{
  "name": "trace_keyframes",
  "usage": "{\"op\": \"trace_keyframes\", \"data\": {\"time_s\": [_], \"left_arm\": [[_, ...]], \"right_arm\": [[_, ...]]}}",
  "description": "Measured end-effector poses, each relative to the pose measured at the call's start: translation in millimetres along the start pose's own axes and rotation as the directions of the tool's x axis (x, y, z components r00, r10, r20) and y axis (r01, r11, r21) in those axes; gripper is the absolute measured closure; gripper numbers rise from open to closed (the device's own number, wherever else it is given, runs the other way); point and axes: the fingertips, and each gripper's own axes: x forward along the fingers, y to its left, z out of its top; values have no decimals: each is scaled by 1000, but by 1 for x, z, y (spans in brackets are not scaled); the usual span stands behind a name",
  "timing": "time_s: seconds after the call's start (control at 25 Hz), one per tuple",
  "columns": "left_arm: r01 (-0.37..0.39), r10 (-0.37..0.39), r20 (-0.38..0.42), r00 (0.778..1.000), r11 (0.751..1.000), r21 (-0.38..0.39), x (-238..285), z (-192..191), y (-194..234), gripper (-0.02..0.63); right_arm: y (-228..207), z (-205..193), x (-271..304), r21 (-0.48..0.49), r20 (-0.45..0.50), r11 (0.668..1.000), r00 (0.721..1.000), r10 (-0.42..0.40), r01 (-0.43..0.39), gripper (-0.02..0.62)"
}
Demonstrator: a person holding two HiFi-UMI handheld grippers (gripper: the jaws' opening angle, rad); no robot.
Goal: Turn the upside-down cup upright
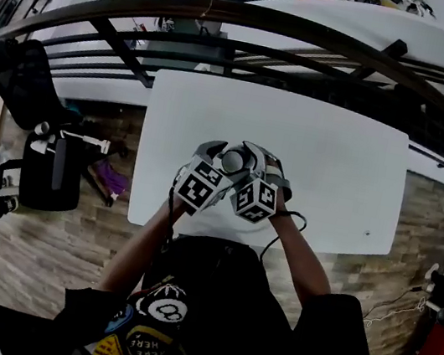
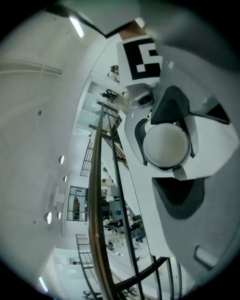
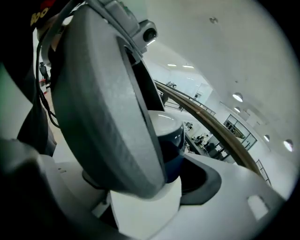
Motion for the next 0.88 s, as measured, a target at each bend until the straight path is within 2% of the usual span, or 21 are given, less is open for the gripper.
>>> {"op": "trace_keyframes", "data": {"time_s": [0.04,0.16,0.28,0.36,0.48,0.56,0.68,0.72,0.76,0.8,0.84,0.88], "left_arm": [[37,-37,4,999,999,-15,-1,1,-7,264],[120,-118,39,992,990,-68,-6,2,-21,279],[221,-206,94,974,954,-202,-11,-4,-28,281],[295,-264,138,955,902,-315,-14,-9,-28,282],[388,-320,221,921,802,-455,-19,-18,-25,284],[436,-334,283,899,734,-520,-24,-21,-22,284],[514,-337,391,856,627,-585,-37,-21,-20,284],[532,-331,421,845,602,-595,-42,-21,-18,284],[545,-321,445,836,584,-602,-46,-21,-15,284],[552,-310,463,831,570,-608,-49,-22,-10,284],[555,-298,476,827,561,-614,-51,-24,-6,284],[557,-288,486,825,554,-619,-52,-24,-2,284]], "right_arm": [[-1,0,-7,-15,-24,1000,1000,-6,5,209],[1,-1,-24,-70,-84,998,996,-4,-2,209],[16,-10,-33,-122,-109,987,990,91,-104,206],[26,-11,-39,-123,-80,971,977,195,-204,206],[35,-5,-51,-108,-7,943,948,317,-316,206],[36,0,-59,-70,67,937,935,348,-343,207],[29,3,-72,104,223,930,919,324,-353,209],[26,3,-76,188,282,913,910,304,-363,212],[21,3,-82,279,347,881,896,278,-382,218],[16,4,-88,372,422,830,872,246,-414,233],[10,7,-95,456,502,757,838,214,-467,250],[5,10,-101,515,578,669,794,191,-536,267]]}}
